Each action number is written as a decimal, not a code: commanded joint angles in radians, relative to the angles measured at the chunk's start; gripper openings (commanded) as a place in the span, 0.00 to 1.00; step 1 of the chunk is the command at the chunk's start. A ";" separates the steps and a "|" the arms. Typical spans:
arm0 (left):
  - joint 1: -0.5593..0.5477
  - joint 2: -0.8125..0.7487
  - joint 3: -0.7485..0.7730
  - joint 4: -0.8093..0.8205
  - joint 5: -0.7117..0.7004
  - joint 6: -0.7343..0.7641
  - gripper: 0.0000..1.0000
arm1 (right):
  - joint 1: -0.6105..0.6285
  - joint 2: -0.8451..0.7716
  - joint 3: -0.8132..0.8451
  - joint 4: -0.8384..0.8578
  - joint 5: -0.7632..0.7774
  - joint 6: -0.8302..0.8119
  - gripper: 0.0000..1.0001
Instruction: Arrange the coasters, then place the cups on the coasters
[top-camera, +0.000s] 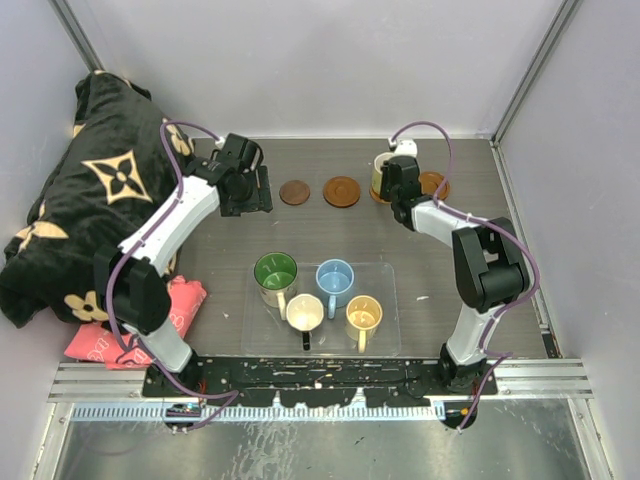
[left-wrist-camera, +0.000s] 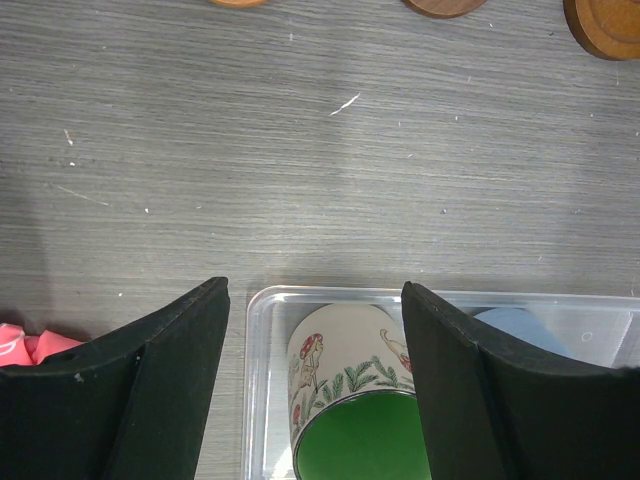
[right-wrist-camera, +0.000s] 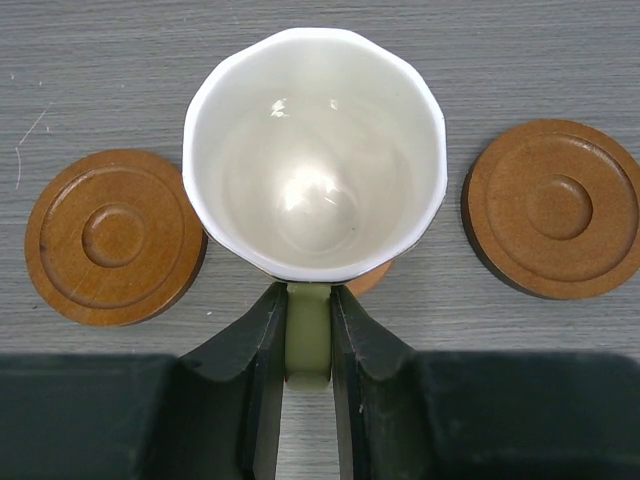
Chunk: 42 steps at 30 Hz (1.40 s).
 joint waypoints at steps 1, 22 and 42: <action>-0.004 -0.010 0.032 0.001 -0.005 0.020 0.72 | -0.004 -0.033 0.010 0.163 0.019 -0.013 0.01; -0.004 -0.011 0.026 0.008 -0.002 0.019 0.72 | -0.004 -0.023 -0.030 0.192 0.036 -0.046 0.01; -0.004 -0.027 0.016 0.011 0.002 0.017 0.72 | 0.000 -0.040 -0.051 0.183 0.028 -0.045 0.01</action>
